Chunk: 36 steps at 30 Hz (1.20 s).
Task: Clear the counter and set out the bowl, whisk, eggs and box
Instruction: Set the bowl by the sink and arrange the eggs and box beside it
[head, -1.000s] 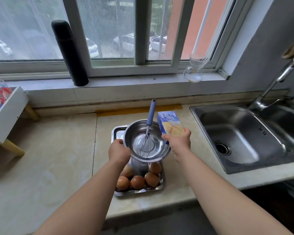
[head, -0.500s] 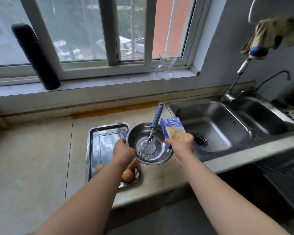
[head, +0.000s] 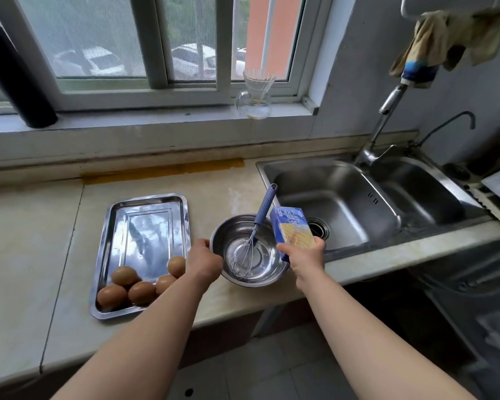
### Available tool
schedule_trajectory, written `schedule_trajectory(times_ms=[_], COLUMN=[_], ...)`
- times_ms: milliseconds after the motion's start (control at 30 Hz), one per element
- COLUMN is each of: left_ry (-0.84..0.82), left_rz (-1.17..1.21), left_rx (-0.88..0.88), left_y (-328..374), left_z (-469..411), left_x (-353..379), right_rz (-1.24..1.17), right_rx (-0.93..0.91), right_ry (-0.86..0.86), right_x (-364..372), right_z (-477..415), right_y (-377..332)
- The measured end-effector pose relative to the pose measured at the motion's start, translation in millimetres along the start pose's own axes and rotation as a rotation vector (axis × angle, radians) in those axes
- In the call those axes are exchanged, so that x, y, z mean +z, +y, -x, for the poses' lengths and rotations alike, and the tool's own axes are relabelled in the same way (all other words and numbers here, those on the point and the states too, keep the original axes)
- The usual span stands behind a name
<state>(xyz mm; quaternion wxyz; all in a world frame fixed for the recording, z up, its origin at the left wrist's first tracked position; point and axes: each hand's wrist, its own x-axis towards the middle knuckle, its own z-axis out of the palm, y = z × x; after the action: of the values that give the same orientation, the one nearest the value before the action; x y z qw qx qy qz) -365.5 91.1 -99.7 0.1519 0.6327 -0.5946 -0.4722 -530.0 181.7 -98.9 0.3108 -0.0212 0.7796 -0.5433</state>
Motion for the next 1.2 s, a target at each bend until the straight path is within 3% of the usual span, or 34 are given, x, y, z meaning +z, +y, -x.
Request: schedule_trajectory(times_ms=[333, 533, 700, 1200], left_ry=[0.009, 0.021, 0.093, 0.018], left_rz=[-0.043, -0.098, -0.147, -0.170], left_rx=[-0.014, 0.043, -0.017, 0.021], left_y=[0.5, -1.9, -8.2, 3.3], left_z=[-10.3, -9.7, 7.4, 19.9], left_x=[10.4, 13.9, 10.7, 24.7], right_rz=[0.011, -0.003, -0.043, 0.027], right_rx=[0.062, -0.055, -0.079, -0.093], right_ry=[-0.048, -0.035, -0.103, -0.082], right_x=[-5.4, -11.3, -2.4, -8.2], right_z=[-9.5, -17.4, -17.1, -8.5], right_y=[16.1, 11.2, -1.1, 10.6])
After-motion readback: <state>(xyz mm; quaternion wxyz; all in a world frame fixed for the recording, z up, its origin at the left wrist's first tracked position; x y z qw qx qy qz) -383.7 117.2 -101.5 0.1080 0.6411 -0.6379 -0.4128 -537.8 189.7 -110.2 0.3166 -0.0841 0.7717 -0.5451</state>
